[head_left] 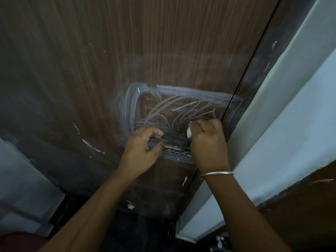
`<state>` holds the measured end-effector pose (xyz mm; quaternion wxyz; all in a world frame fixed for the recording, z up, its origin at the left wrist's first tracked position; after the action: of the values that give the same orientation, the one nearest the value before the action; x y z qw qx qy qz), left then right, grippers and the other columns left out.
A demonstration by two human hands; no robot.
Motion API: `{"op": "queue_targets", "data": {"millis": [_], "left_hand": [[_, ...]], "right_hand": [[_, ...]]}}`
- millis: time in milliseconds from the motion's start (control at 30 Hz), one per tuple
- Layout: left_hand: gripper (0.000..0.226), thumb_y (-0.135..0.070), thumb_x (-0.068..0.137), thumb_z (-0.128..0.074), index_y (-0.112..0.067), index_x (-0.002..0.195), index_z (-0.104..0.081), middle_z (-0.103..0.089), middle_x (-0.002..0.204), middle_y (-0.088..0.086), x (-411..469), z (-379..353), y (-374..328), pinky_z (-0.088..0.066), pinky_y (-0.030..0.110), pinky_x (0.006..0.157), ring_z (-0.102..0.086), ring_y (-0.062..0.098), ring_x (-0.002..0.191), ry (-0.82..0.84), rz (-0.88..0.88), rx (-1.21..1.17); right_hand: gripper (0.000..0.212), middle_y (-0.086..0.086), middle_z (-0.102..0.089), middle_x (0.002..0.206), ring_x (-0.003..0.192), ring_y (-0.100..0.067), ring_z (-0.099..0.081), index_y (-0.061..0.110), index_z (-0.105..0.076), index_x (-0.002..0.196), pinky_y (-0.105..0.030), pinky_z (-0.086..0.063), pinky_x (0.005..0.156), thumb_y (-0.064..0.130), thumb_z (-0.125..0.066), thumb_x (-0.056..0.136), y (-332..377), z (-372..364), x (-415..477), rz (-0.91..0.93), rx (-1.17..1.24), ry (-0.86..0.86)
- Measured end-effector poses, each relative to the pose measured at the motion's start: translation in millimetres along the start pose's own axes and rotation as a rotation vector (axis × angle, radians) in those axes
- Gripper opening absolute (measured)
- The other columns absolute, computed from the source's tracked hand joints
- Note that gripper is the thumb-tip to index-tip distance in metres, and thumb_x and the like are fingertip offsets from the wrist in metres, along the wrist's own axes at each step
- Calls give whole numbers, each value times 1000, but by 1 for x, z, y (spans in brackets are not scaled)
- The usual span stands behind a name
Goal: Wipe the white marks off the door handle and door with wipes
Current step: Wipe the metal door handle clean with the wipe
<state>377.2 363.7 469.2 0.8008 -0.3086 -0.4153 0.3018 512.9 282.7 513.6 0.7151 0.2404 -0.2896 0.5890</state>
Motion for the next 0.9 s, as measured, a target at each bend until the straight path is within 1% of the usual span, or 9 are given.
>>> {"op": "queue_targets", "data": {"millis": [133, 233, 367, 500, 600, 667, 767, 833, 900], "left_hand": [[27, -5, 77, -70, -25, 92, -61, -59, 88, -20, -2, 5, 3, -38, 1, 77, -56, -10, 89, 4, 12, 8], [24, -4, 77, -70, -19, 93, -63, -60, 88, -17, -3, 6, 4, -39, 3, 77, -58, -4, 88, 17, 17, 23], [24, -3, 77, -69, -17, 95, -63, -61, 91, -9, -5, 2, 1, -44, 19, 80, -59, 10, 91, 60, 7, 57], [24, -2, 76, -69, -17, 94, -64, -61, 91, -9, -5, 5, 2, -44, 20, 81, -60, 12, 92, 42, 19, 44], [23, 0, 76, -69, -13, 94, -65, -63, 92, -5, -7, 6, 4, -45, 21, 81, -60, 13, 92, 27, 33, 37], [22, 0, 76, -68, -13, 94, -65, -63, 92, -4, -8, 5, 3, -45, 23, 81, -60, 14, 92, 35, 38, 37], [21, -1, 77, -68, -13, 94, -65, -63, 93, -3, -10, 3, 4, -45, 21, 80, -59, 11, 91, 47, 35, 40], [20, -2, 77, -69, -14, 93, -65, -62, 91, -6, -12, 4, 6, -43, 14, 77, -58, 3, 88, 36, 39, 35], [20, -2, 77, -68, -15, 92, -65, -60, 90, -11, -12, 4, 9, -40, 7, 74, -55, -4, 87, 21, 55, 30]], "right_hand": [[19, -16, -65, 72, 67, -33, -59, 0, -69, 76, -32, -50, 67, -7, -54, 67, -11, 7, -6, -39, -91, -17], [25, -15, -65, 70, 66, -32, -60, 0, -67, 70, -31, -52, 64, -2, -42, 70, -1, 6, -2, 6, -88, -29], [17, -18, -65, 75, 70, -34, -61, -1, -67, 73, -33, -52, 66, -3, -50, 71, 10, -2, 2, -19, -128, 42], [34, -21, -64, 77, 70, -36, -60, -2, -69, 81, -35, -51, 68, 0, -35, 73, -3, 3, -4, -137, -138, 45], [24, -24, -61, 77, 68, -39, -57, -5, -67, 81, -40, -51, 67, -13, -52, 65, -14, 7, -7, -224, -56, 12], [27, -25, -62, 79, 70, -41, -57, -5, -67, 81, -42, -51, 68, -18, -61, 59, -18, 5, -8, -283, 13, 23], [30, -26, -62, 89, 81, -43, -58, -4, -68, 91, -41, -50, 75, -16, -58, 66, -24, 0, -10, -385, 165, -3], [33, -25, -62, 100, 91, -41, -58, -2, -67, 103, -35, -48, 84, -12, -54, 74, -32, -3, -17, -489, 300, -39], [34, -22, -62, 103, 94, -35, -59, 0, -66, 108, -16, -38, 85, -11, -51, 79, -35, -4, -26, -560, 376, -113]]}}
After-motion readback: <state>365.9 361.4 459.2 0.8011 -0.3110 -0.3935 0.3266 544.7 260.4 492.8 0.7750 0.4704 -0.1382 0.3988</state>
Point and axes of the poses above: each hand's wrist, its own x-axis towards the middle knuckle, its own z-axis out of the back of the hand, y = z × x, the point moved 6 cm from there along x, towards the middle knuckle
